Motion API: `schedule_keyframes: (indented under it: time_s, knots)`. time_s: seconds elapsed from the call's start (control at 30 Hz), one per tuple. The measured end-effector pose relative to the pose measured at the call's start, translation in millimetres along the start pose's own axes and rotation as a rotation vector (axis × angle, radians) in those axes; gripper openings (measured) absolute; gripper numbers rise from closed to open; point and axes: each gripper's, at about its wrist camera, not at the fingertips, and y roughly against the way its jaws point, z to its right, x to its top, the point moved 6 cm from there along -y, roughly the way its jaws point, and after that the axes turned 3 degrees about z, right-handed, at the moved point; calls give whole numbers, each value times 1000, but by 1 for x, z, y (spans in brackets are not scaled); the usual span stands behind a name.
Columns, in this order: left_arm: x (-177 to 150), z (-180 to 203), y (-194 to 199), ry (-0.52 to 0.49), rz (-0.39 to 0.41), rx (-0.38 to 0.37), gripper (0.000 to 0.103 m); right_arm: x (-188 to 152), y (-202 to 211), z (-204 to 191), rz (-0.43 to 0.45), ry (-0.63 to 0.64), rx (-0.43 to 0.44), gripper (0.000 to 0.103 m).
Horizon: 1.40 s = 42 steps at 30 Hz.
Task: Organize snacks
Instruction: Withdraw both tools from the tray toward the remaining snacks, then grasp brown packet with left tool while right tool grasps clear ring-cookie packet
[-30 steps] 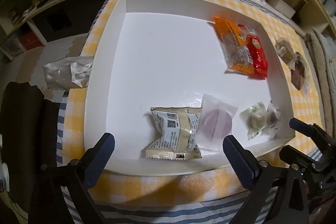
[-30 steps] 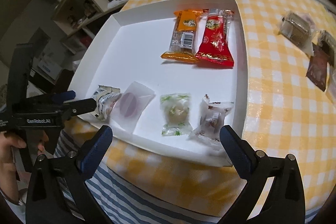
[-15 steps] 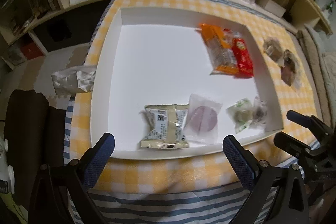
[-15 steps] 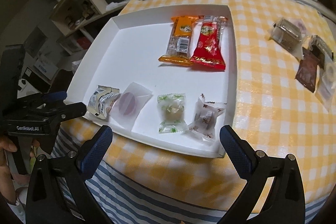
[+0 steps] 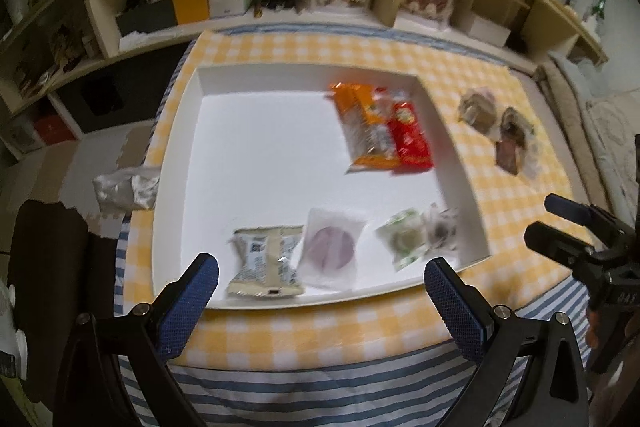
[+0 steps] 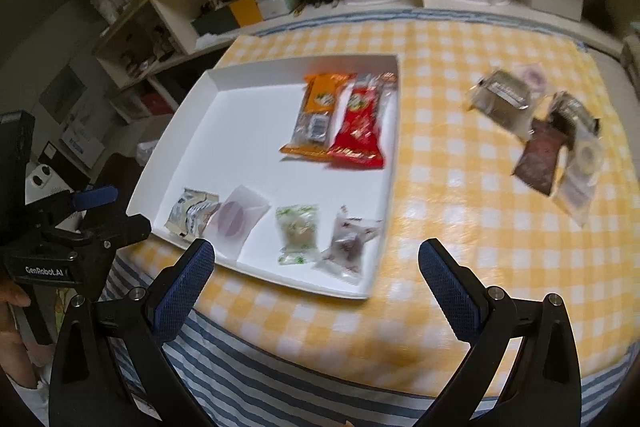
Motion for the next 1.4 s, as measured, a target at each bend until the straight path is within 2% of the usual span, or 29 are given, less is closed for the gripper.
schedule_keyframes:
  time_s: [0.37, 0.53, 0.67, 0.87, 1.1, 1.3, 1.4]
  knots:
    - [20, 47, 37, -35, 144, -74, 103, 31, 61, 61, 126, -50, -97, 103]
    - [32, 81, 34, -50, 184, -110, 103, 40, 83, 107, 168, -119, -163, 103]
    - [40, 119, 20, -90, 184, -152, 103, 43, 95, 145, 187, -185, -212, 103]
    - [61, 173, -19, -124, 171, -199, 103, 42, 108, 195, 215, -239, -288, 103]
    - [81, 232, -92, -143, 120, -226, 103, 33, 103, 246, 170, -340, -371, 103]
    - [92, 273, -164, -164, 80, -257, 103, 29, 92, 279, 188, -391, -398, 103]
    - [96, 284, -195, -181, 69, -251, 103, 34, 90, 289, 253, -404, -371, 103]
